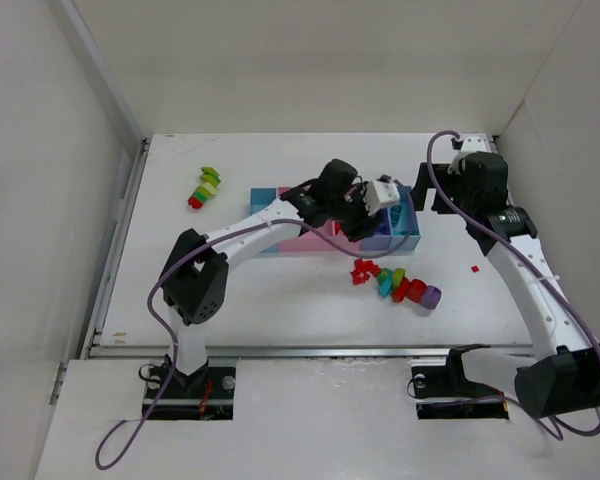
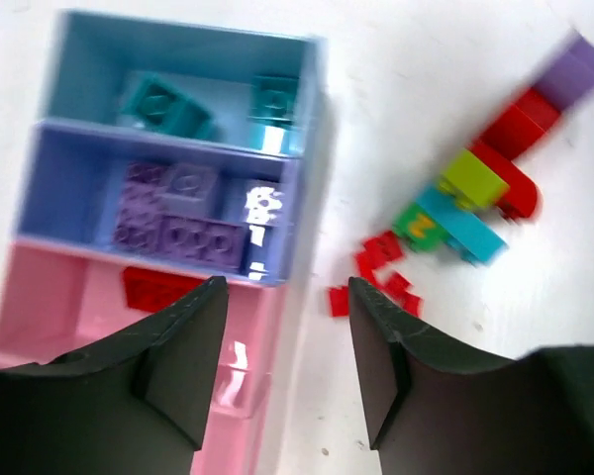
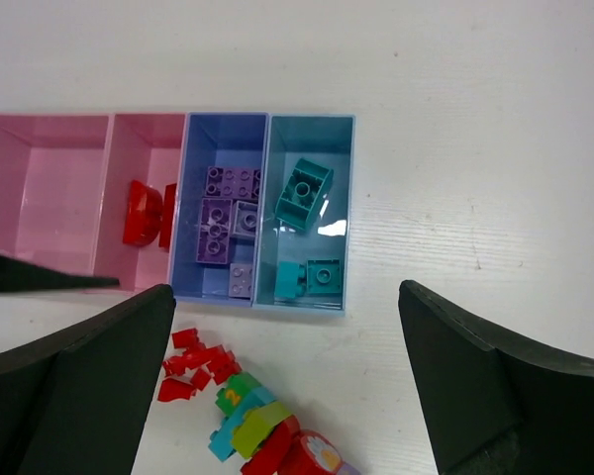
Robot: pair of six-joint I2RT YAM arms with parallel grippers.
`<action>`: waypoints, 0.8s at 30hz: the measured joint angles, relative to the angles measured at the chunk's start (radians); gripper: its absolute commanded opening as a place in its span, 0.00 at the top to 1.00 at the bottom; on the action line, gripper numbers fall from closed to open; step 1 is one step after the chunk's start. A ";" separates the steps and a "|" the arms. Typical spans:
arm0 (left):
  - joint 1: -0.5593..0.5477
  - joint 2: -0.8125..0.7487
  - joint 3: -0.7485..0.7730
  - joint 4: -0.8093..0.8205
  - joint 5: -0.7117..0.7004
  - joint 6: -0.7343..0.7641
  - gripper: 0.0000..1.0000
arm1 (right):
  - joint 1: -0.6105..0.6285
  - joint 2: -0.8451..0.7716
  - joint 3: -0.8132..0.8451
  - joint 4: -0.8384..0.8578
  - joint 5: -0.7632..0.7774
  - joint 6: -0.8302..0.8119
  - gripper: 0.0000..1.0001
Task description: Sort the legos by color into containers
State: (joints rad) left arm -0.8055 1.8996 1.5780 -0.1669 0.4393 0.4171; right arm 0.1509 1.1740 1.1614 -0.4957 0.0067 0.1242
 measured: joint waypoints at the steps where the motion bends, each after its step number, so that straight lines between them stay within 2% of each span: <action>1: -0.018 -0.002 0.000 -0.026 0.010 0.047 0.50 | 0.000 -0.011 -0.003 -0.003 -0.001 0.000 0.00; 6: -0.094 0.031 -0.003 -0.143 0.015 0.217 0.45 | 0.000 -0.056 -0.024 -0.013 -0.005 0.000 0.00; 9: -0.122 0.046 -0.048 -0.146 -0.002 0.256 0.43 | 0.000 -0.079 -0.035 -0.020 -0.005 0.003 0.00; 19: -0.163 0.149 -0.088 -0.051 -0.153 0.236 0.45 | 0.000 -0.106 -0.045 -0.026 -0.007 -0.020 0.00; 23: -0.164 0.179 -0.070 -0.021 -0.182 0.213 0.57 | 0.000 -0.116 -0.045 -0.028 -0.011 -0.045 0.00; 24: -0.164 0.185 -0.068 -0.016 -0.187 0.210 0.70 | 0.000 -0.120 -0.046 -0.029 -0.014 -0.053 0.00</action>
State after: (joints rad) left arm -0.9695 2.0846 1.5101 -0.1829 0.2520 0.6273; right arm 0.1509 1.0542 1.1152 -0.5251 -0.0078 0.0708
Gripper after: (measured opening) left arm 0.453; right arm 0.998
